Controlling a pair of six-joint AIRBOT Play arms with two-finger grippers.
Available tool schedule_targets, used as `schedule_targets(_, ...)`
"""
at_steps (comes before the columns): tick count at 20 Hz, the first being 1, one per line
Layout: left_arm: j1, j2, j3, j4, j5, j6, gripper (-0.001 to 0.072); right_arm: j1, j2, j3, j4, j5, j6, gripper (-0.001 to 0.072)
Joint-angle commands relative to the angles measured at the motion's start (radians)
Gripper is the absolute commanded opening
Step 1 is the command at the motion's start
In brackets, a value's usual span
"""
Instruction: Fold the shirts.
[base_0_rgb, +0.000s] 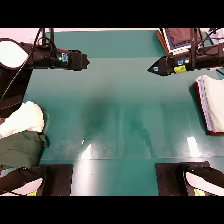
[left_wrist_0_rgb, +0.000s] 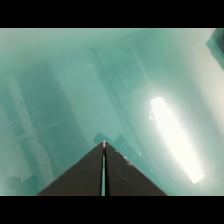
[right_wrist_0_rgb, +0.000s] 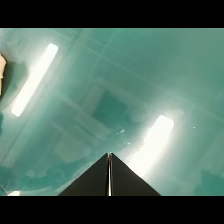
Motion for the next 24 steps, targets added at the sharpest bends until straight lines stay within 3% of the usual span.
schedule_targets(1, 0.0, 0.001, 0.0, 0.0, 0.0, 0.0, 0.0024, 0.004, -0.001, 0.001, 0.0, -0.002, 0.0, 0.0016)
schedule_targets(14, 0.007, 0.004, 0.0, -0.014, 0.022, 0.01, 0.0024, 0.004, -0.001, 0.001, 0.0, 0.003, 0.0, 0.0015)
schedule_targets(22, 0.401, 0.125, -0.019, 0.472, -0.372, -0.005, 0.0027, 0.004, -0.001, 0.001, 0.0, 0.019, 0.0, 0.0016)
schedule_targets(23, 0.452, 0.125, -0.064, 0.487, -0.394, 0.01, 0.0084, 0.004, -0.001, 0.001, 0.0, 0.018, 0.0, 0.0016)
schedule_targets(24, 0.494, 0.125, -0.121, 0.488, -0.392, 0.01, 0.0417, 0.004, -0.001, 0.001, 0.0, 0.018, 0.0, 0.0016)
